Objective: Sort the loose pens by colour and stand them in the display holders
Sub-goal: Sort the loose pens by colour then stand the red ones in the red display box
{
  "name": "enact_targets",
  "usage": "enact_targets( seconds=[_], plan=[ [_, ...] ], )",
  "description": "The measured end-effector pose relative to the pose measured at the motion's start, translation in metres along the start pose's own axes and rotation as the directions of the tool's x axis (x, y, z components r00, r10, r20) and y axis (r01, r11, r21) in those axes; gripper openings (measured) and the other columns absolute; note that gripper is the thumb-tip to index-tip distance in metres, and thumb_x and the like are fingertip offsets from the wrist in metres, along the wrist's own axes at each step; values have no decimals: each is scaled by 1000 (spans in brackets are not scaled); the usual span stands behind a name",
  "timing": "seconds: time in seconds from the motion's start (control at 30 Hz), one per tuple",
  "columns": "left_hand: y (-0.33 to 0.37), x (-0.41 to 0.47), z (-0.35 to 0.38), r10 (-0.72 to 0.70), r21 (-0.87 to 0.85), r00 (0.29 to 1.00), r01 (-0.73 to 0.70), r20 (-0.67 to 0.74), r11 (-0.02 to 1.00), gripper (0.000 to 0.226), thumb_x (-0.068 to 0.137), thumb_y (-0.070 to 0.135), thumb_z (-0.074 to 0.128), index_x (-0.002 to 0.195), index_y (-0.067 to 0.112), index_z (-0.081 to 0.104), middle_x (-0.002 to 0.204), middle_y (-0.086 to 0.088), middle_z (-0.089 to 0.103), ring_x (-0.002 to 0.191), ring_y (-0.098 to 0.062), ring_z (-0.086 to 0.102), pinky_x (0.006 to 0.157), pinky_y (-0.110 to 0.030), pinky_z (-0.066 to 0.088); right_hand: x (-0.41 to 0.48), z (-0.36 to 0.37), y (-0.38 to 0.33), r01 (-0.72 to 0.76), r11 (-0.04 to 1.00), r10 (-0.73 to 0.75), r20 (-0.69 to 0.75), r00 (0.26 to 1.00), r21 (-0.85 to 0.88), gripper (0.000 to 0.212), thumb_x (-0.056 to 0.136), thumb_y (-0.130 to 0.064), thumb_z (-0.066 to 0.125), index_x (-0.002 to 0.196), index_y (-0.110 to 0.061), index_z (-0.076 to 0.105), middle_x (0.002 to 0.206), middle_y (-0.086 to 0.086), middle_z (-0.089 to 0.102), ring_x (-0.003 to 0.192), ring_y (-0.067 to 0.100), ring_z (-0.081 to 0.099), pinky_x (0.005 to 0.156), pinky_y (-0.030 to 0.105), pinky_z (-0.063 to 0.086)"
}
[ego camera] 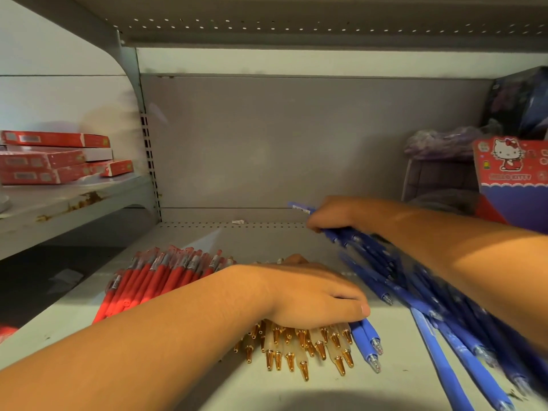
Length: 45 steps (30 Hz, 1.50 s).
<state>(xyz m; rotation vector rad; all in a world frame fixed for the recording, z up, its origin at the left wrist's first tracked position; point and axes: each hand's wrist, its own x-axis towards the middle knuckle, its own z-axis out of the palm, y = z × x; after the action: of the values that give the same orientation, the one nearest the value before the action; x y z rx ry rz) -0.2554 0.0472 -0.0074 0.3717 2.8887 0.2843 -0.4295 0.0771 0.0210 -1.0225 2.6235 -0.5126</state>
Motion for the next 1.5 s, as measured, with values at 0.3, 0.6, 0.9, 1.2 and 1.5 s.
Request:
enact_targets(
  seconds=[0.3, 0.6, 0.9, 1.2, 1.5],
  plan=[
    [-11, -3, -3, -23, -63, 994, 16, -108, 998, 39, 104, 45, 35, 133, 35, 59, 135, 12, 57, 119, -7, 52, 107, -33, 39, -88, 8, 38, -117, 985, 81, 256, 963, 126, 9, 84, -10, 59, 81, -4, 63, 74, 18, 63, 58, 26, 56, 52, 26, 45],
    [-7, 10, -7, -254, -119, 908, 227, -333, 967, 14, 92, 35, 53, 99, 33, 65, 97, 7, 67, 90, -11, 62, 84, -36, 54, -136, 5, 40, -144, 905, 48, 241, 969, 400, 19, 98, -4, 48, 112, 1, 59, 72, 10, 74, 68, 18, 73, 62, 24, 59],
    [-12, 35, -20, -335, -2, 915, 343, -224, 939, 36, 99, 42, 50, 126, 19, 58, 119, -4, 62, 104, -19, 57, 78, -26, 42, -169, 19, 64, -9, 928, -37, 117, 992, 373, 31, 90, -6, 68, 118, -13, 59, 100, 13, 71, 81, 19, 75, 78, 28, 61],
    [-7, 68, -11, -270, -47, 952, 266, -147, 963, 33, 101, 46, 42, 126, 31, 58, 126, 5, 61, 110, -13, 55, 96, -33, 43, -166, 27, 61, 1, 951, 12, -41, 999, 310, 7, 87, -5, 64, 93, -6, 67, 83, 13, 72, 68, 20, 69, 72, 34, 62],
    [-9, 71, -8, -369, -149, 903, 343, -221, 928, 24, 90, 38, 61, 104, 20, 61, 103, -2, 67, 96, -18, 61, 84, -35, 49, -152, 36, 72, 55, 956, -26, -103, 994, 288, 36, 86, -23, 74, 115, -15, 54, 100, 5, 68, 78, 19, 74, 79, 37, 60]
  ],
)
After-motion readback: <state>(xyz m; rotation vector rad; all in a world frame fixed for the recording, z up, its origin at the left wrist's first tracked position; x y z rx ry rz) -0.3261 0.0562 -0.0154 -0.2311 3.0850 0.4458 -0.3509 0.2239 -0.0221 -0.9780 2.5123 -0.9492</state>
